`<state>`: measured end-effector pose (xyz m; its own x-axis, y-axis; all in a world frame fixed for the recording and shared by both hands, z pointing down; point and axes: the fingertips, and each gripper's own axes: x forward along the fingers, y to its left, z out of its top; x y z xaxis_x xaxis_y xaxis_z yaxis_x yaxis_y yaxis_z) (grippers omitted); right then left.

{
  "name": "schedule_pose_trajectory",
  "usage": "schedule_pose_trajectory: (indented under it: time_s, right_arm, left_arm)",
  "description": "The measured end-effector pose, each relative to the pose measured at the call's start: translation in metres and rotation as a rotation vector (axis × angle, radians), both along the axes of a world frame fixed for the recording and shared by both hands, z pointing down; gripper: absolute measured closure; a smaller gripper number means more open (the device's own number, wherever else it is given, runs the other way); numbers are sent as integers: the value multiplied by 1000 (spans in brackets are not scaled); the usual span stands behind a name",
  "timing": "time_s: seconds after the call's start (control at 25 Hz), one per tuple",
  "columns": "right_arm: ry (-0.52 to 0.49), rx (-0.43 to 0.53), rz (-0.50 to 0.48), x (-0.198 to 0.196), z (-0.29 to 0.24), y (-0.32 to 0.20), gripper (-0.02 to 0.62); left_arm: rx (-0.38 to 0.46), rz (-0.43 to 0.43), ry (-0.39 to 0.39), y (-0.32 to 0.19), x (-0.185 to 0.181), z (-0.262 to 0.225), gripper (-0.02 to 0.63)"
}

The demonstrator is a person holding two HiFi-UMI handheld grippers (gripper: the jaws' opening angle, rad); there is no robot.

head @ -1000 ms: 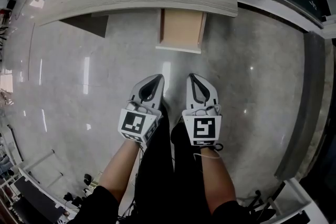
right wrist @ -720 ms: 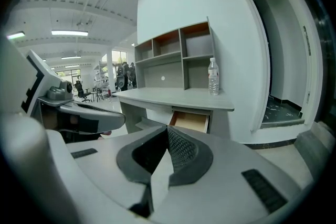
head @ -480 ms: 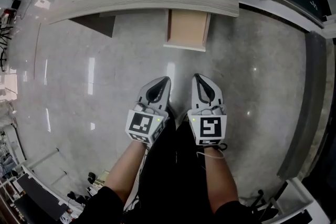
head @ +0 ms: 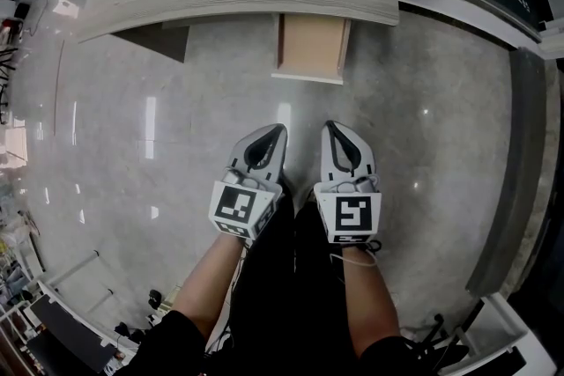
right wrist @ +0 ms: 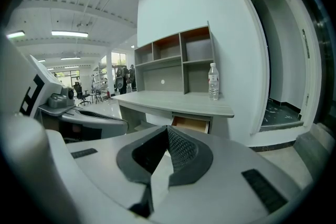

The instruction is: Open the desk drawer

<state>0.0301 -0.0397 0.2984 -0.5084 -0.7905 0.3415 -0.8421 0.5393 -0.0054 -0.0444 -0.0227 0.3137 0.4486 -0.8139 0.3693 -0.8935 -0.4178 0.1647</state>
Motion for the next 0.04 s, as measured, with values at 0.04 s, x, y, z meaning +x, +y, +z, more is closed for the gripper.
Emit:
schedule_pose_trajectory:
  time_s: [0.04]
  right_arm:
    - [-1, -4, 2, 0, 0, 1, 589]
  left_arm:
    - [0, 1, 2, 1, 0, 0, 601]
